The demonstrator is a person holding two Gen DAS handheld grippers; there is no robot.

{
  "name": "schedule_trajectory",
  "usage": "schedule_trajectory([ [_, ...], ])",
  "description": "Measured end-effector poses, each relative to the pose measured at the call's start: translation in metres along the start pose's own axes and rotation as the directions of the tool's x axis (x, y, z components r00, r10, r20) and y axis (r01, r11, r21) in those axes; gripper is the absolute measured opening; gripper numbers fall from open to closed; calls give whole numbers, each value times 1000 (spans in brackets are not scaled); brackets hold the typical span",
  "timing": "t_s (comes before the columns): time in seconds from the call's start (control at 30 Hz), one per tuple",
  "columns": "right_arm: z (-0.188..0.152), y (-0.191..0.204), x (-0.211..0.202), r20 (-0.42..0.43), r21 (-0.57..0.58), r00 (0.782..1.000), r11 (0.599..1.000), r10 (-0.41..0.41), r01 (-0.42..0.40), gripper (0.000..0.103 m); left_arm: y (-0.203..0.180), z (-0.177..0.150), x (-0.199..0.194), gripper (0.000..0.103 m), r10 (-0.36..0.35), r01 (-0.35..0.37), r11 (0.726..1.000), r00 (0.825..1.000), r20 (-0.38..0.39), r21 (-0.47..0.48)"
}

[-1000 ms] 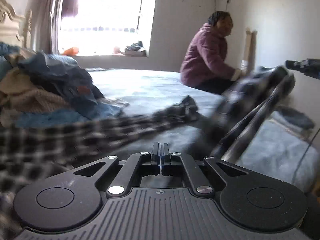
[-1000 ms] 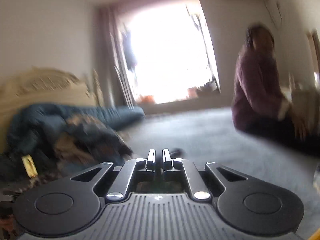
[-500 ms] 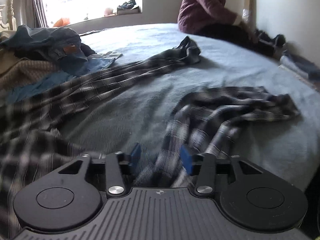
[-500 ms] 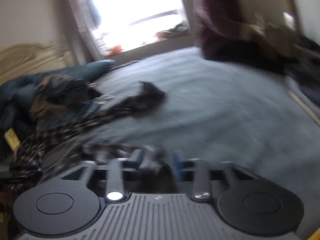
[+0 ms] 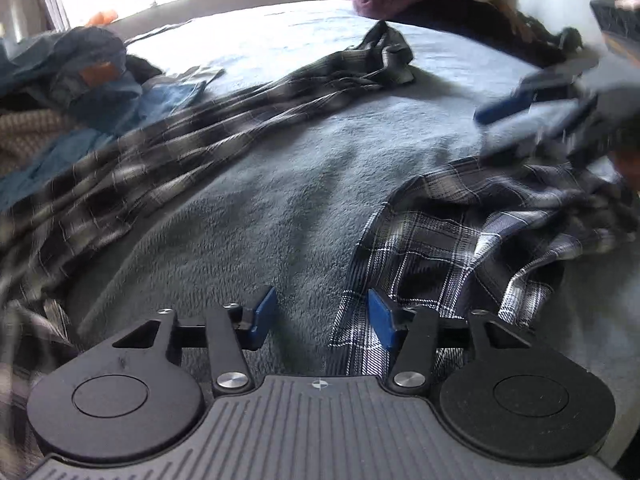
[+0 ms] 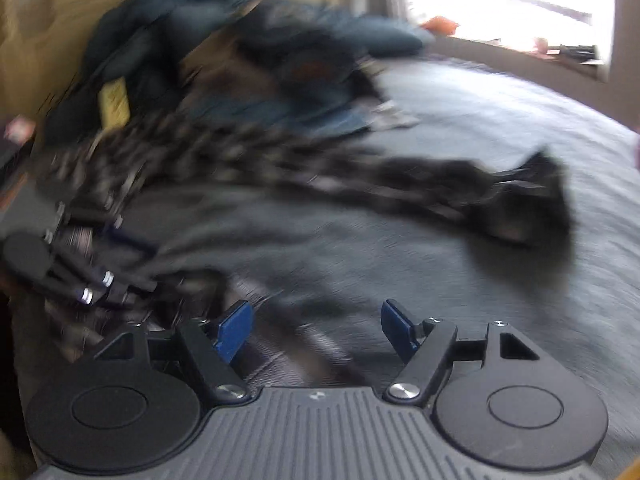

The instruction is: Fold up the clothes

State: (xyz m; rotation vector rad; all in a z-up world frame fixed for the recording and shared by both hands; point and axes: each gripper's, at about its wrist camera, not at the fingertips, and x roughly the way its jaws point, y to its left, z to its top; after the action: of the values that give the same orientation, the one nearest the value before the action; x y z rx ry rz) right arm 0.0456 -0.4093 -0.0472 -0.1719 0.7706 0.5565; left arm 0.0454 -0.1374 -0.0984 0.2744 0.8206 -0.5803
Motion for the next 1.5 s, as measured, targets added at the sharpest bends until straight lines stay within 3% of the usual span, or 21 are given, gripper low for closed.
schedule_trajectory([
  [0.1,-6,12,14,-82,-40,996,999,-16,13,59,0,0,-2,35,-16,16,1000,1000,16,-23],
  [0.17,-11,21,13,-79,-54,996,998,-47,42,35,-3,2,-1,20,-21,22,999,1000,21,-43],
  [0.2,-11,26,10,-66,-61,996,996,-62,58,8,-4,4,-1,10,-24,25,998,1000,21,-56],
  [0.23,-10,32,4,-49,-70,995,994,-92,88,5,-6,5,-1,4,-24,26,997,999,23,-67],
  [0.4,-5,63,-57,111,-117,973,969,-205,217,5,-22,3,-43,0,-52,60,997,989,139,-49],
  [0.6,-36,127,-162,243,-211,944,937,-225,277,5,-46,-17,-119,0,-160,157,987,950,269,32],
  [0.73,-86,172,-199,197,-289,959,922,-205,257,5,-67,-54,-155,0,-258,243,966,937,236,87],
  [0.83,-127,191,-193,96,-289,976,932,-198,218,5,-82,-88,-162,0,-306,295,952,933,189,87],
  [0.93,-159,199,-173,-2,-263,980,946,-199,192,5,-93,-118,-148,2,-324,320,946,940,110,49],
  [1.03,-176,205,-159,-59,-248,979,952,-197,176,5,-91,-140,-136,4,-320,321,947,947,33,-29],
  [1.17,-186,210,-154,-87,-245,970,949,-227,200,5,-66,-161,-141,9,-263,264,953,964,31,-149],
  [1.23,-187,206,-155,-77,-201,971,957,-228,209,6,-47,-170,-144,19,-206,210,948,978,43,-239],
  [1.3,-189,204,-157,-60,-148,970,963,-235,224,7,-23,-178,-146,20,-140,150,924,989,54,-352],
  [1.33,-190,202,-157,-55,-118,970,966,-237,229,7,-9,-183,-148,21,-114,129,898,992,61,-421],
  [1.43,-191,194,-162,-34,-22,970,970,-241,241,12,28,-192,-150,25,-77,126,790,991,107,-599],
  [1.5,-194,190,-170,-23,54,970,969,-240,241,24,47,-195,-152,26,-54,137,729,988,143,-671],
])
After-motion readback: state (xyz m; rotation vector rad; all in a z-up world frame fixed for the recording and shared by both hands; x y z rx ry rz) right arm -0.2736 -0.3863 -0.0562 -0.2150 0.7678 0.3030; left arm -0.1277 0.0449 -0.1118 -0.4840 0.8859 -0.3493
